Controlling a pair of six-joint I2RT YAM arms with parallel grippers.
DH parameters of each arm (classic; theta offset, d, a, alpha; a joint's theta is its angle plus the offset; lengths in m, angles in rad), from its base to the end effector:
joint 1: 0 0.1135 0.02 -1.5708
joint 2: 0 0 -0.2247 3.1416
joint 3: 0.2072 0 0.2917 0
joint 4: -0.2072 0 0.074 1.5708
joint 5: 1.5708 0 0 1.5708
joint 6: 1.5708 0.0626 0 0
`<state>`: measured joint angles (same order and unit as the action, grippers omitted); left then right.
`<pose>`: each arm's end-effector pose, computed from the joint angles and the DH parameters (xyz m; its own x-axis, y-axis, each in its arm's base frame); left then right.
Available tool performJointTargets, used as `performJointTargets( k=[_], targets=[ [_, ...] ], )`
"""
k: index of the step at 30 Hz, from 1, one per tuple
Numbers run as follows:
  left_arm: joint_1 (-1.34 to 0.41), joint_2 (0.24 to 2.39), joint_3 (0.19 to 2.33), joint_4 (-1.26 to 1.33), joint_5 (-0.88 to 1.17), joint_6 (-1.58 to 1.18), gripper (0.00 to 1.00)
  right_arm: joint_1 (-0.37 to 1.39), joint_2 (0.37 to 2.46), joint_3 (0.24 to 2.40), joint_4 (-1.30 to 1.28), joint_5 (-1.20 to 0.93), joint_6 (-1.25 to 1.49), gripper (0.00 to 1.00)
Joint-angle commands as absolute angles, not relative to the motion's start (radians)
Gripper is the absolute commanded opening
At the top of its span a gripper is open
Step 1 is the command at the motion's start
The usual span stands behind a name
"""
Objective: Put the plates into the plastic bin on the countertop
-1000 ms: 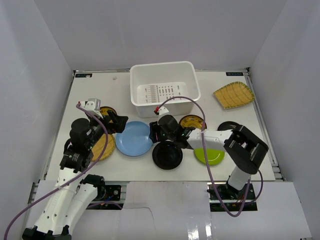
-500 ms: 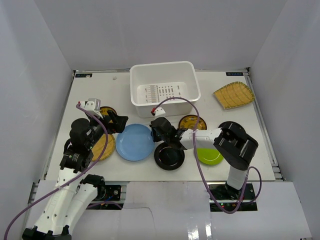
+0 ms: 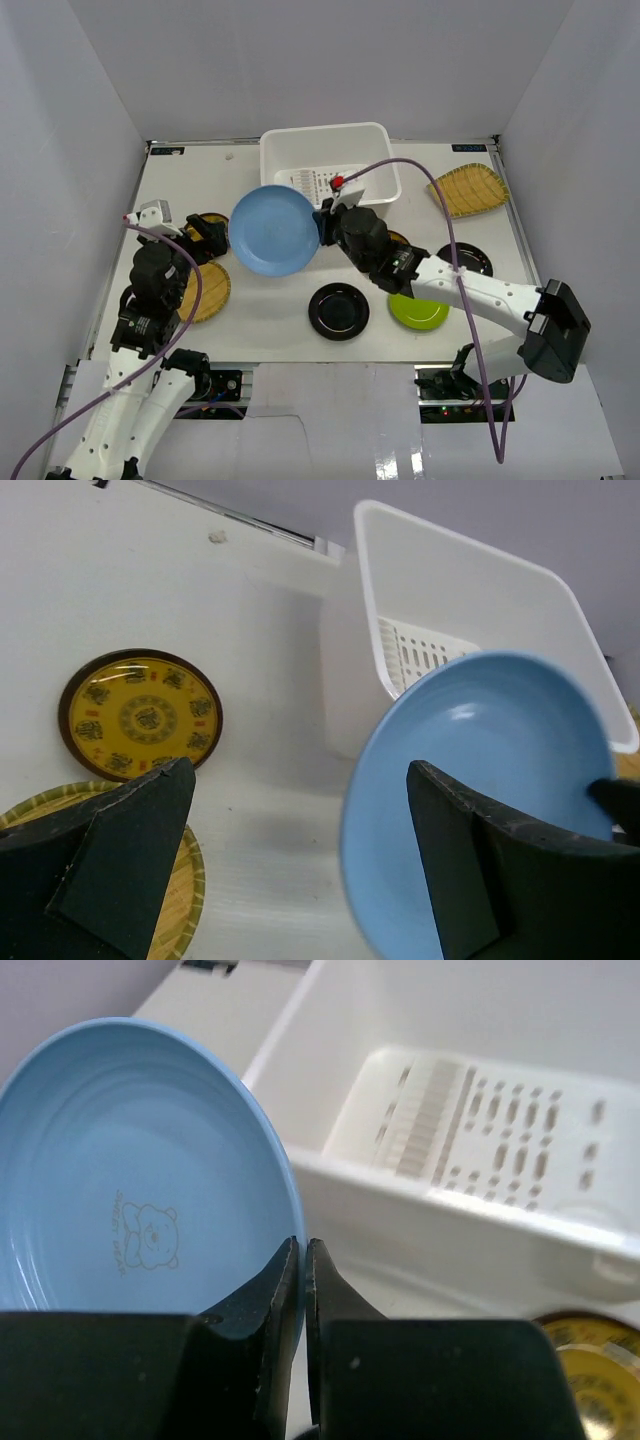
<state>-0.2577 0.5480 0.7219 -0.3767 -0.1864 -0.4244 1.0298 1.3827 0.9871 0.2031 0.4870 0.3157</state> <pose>0.2270 -0.0478 0.3118 -0.2083 -0.3635 -0.9080 -0.0119 0.9292 -0.3693 0.2267 0.3205 0.2549 -0.2554 0.1077 -0.9608 -0.4646 0.8578 0.2196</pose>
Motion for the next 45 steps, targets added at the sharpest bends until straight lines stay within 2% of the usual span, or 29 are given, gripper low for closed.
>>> performJointTargets(
  k=[1,6,17,27,28,32,33,38,42,45],
  targets=[
    [-0.259,0.529,0.755,-0.416,-0.31,-0.457,0.98,0.977,1.359,1.115,0.227,0.63,0.167,0.08],
    [-0.262,0.532,0.744,-0.416,-0.284,-0.46,0.98,0.789,1.408,1.273,0.222,0.545,0.16,0.08],
    [-0.272,0.522,0.729,-0.394,-0.201,-0.451,0.98,0.606,1.871,1.681,0.002,0.46,0.109,0.08],
    [-0.279,0.529,0.726,-0.387,-0.179,-0.445,0.98,0.583,1.993,1.671,-0.041,0.431,0.147,0.08],
    [-0.279,0.528,0.727,-0.387,-0.179,-0.443,0.98,0.584,1.997,1.672,-0.044,0.436,0.152,0.13],
    [-0.279,0.531,0.727,-0.387,-0.179,-0.443,0.98,0.584,1.967,1.693,-0.055,0.419,0.152,0.67],
    [-0.279,0.534,0.727,-0.385,-0.179,-0.443,0.98,0.589,1.953,1.692,-0.052,0.405,0.15,0.7],
    [-0.279,0.532,0.733,-0.387,-0.199,-0.439,0.98,0.666,1.81,1.602,-0.028,0.302,0.202,0.72],
    [-0.279,0.519,0.753,-0.38,-0.209,-0.457,0.98,0.811,1.668,1.295,0.174,0.177,0.366,0.65],
    [-0.279,0.509,0.775,-0.373,-0.204,-0.453,0.98,0.971,1.687,1.152,0.292,0.164,0.489,0.63]
  ],
)
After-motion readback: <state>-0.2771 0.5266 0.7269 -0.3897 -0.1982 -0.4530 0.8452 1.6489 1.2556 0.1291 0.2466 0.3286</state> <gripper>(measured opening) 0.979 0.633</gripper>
